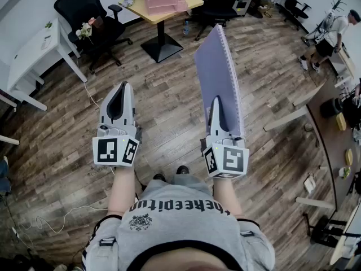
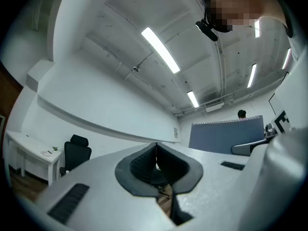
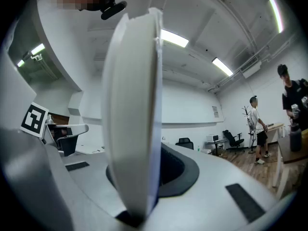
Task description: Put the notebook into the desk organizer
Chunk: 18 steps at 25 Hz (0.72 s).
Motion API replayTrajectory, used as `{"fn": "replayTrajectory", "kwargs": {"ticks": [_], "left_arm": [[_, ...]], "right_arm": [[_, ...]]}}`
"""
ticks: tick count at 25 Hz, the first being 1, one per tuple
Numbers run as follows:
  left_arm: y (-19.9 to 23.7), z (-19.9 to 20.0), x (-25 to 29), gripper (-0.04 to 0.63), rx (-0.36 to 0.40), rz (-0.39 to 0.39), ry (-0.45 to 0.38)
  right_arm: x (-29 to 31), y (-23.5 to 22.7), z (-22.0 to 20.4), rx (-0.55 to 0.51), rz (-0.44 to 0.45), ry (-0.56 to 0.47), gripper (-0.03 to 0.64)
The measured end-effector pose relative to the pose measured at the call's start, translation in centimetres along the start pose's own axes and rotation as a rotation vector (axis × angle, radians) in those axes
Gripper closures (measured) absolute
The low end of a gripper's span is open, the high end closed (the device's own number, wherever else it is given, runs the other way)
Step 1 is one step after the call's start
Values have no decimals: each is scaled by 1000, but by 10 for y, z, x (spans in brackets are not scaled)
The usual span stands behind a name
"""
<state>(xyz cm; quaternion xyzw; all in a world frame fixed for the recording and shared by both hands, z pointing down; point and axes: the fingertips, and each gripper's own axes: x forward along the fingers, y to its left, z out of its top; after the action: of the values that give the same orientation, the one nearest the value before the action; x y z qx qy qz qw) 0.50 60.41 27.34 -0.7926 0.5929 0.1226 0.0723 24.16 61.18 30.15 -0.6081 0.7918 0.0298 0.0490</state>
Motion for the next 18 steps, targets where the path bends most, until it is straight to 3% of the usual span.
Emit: {"fn": "replayTrajectory", "kwargs": {"ticks": [18], "left_arm": [[-3, 3, 14, 592, -2, 13, -18]], "right_arm": [[12, -9, 5, -7, 13, -17, 581]]}}
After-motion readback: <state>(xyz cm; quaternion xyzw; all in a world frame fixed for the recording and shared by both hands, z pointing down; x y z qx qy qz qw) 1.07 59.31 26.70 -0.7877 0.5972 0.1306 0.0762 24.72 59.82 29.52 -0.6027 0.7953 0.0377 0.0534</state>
